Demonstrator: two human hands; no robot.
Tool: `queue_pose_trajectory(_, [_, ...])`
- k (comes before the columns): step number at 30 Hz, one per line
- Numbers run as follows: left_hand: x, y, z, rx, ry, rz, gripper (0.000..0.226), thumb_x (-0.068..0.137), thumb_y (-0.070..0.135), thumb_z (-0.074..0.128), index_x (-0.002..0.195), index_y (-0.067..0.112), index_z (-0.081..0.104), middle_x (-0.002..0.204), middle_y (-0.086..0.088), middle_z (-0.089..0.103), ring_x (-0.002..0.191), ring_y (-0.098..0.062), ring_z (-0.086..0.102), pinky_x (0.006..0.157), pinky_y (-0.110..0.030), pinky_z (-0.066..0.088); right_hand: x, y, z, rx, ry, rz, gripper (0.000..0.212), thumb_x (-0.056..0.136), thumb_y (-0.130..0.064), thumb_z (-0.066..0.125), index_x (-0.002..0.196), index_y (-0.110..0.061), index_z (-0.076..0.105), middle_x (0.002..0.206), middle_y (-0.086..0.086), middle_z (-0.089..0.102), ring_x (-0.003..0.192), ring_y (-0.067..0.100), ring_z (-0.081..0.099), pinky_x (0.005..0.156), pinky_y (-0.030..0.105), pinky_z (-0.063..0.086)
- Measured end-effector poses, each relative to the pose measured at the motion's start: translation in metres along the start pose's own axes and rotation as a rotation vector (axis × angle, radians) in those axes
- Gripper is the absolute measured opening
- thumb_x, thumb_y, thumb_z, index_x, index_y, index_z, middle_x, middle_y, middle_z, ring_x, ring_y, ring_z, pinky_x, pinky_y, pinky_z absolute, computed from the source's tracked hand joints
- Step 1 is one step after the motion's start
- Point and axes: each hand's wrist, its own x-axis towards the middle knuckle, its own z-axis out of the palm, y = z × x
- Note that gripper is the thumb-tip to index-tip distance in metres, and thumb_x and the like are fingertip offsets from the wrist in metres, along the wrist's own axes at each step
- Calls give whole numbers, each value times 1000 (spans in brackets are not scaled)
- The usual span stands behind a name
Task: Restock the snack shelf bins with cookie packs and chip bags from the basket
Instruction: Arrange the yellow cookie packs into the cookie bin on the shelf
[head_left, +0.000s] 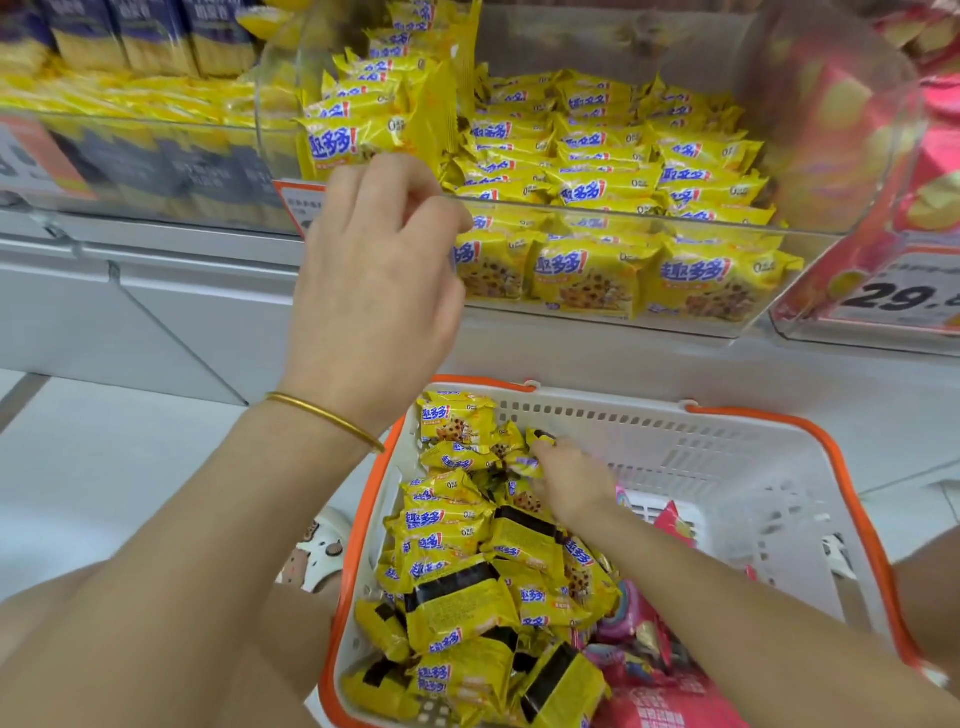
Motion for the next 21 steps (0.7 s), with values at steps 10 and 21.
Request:
queue_pose_trajectory(10, [3, -4, 0, -34, 56, -54, 29, 80, 5, 43, 103, 3, 61, 104, -17, 58, 97, -38, 50, 83, -37, 34, -52, 23, -114, 868, -235, -191, 18, 93, -17, 58, 110, -15, 60, 83, 4, 51, 62, 6, 48, 54, 22, 42])
queue_pose_trajectory(21, [6, -36, -10, -37, 61, -361, 55, 74, -5, 42, 128, 7, 49, 116, -16, 58, 109, -38, 45, 86, -45, 35, -68, -35, -277, 821, 550, -602, 17, 89, -14, 62, 104, -21, 58, 79, -7, 55, 61, -1, 51, 58, 11, 38])
